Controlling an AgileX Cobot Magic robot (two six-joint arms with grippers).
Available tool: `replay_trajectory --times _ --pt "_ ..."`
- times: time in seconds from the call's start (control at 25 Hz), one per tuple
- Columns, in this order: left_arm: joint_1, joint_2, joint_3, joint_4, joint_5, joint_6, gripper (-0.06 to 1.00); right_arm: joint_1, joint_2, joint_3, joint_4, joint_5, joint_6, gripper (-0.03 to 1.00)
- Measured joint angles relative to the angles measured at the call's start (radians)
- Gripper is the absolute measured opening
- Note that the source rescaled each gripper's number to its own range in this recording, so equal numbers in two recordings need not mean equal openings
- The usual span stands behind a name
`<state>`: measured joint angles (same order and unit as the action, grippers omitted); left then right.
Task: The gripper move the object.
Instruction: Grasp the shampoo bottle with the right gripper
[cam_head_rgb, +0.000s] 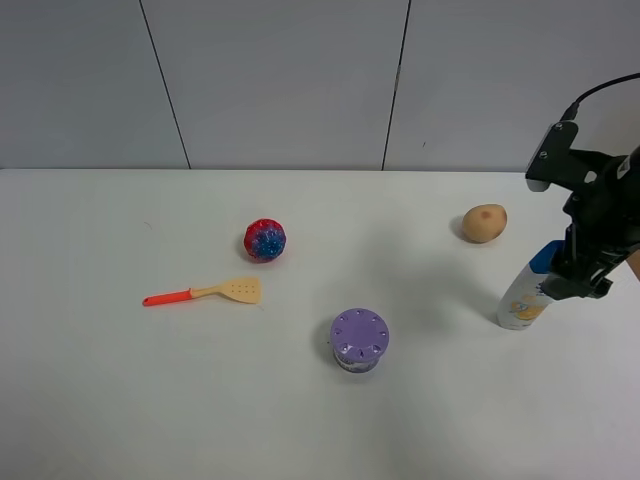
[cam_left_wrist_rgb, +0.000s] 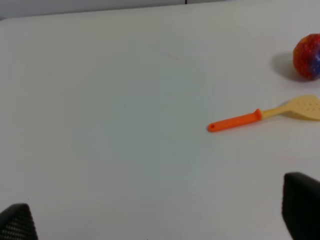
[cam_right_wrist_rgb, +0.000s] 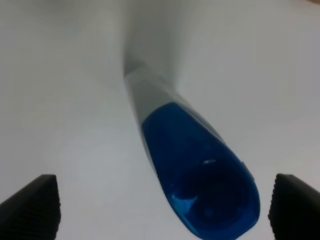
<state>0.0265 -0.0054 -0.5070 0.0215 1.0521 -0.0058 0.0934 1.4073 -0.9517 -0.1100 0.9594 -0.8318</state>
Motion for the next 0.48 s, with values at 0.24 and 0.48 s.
replay_trajectory --times 0.24,0.48 --pt "0.000 0.000 0.000 0.000 0.000 0.000 1.00 0.000 0.023 0.000 -0.003 -0.048 -0.036 0.74" --pt "0.000 0.000 0.000 0.000 0.000 0.000 1.00 0.000 0.085 0.000 0.001 -0.084 -0.069 0.74"
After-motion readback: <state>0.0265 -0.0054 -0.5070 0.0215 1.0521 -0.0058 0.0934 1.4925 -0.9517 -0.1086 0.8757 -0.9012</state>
